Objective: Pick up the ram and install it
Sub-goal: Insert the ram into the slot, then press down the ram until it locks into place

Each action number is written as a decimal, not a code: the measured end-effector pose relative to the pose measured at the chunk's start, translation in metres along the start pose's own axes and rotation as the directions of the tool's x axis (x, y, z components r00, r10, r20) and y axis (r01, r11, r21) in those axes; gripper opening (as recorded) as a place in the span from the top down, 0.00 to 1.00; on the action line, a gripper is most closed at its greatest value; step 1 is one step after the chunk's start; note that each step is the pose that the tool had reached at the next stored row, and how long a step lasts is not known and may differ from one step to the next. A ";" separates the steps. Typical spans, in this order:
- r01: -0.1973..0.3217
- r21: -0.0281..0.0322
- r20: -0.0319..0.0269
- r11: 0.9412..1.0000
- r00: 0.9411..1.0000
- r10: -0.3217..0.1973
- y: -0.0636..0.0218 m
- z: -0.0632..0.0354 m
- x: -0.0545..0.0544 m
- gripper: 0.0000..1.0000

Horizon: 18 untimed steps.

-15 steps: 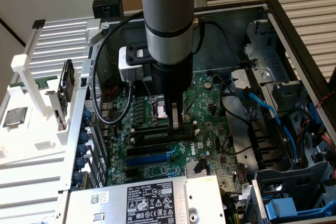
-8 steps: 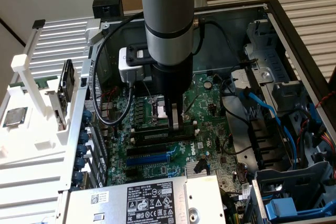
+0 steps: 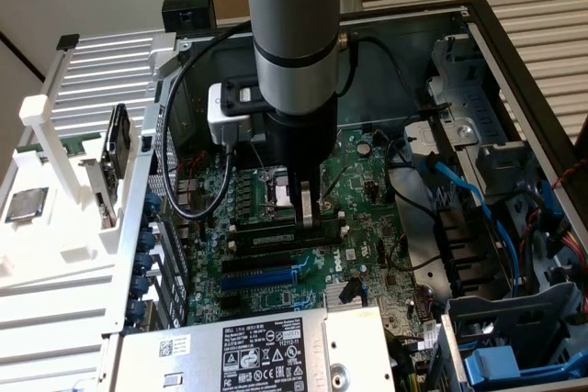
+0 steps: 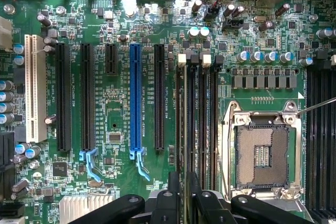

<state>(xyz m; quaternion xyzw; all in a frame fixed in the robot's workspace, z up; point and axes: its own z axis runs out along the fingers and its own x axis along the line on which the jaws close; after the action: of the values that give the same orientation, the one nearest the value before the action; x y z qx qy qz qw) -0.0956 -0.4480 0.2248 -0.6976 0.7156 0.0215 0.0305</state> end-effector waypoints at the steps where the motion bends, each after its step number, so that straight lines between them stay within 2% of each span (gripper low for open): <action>1: 0.000 0.000 0.000 1.000 1.000 0.000 0.0000 0.0000 0.000 0.80; 4: 0.000 0.000 0.000 1.000 1.000 0.000 0.0002 -0.0015 0.000 0.80; 8: 0.000 0.001 0.000 1.000 1.000 0.000 0.0038 -0.0086 -0.001 0.80; 11: 0.000 0.004 0.000 1.000 1.000 0.000 0.0075 -0.0192 -0.002 0.80; 12: 0.001 0.008 0.000 1.000 1.000 -0.001 0.0095 -0.0244 -0.003 0.80; 18: 0.001 0.008 0.000 1.000 1.000 -0.001 0.0097 -0.0244 -0.003 0.80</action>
<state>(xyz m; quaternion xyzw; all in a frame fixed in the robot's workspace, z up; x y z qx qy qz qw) -0.1055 -0.4463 0.2493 -0.6976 0.7154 0.0186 0.0334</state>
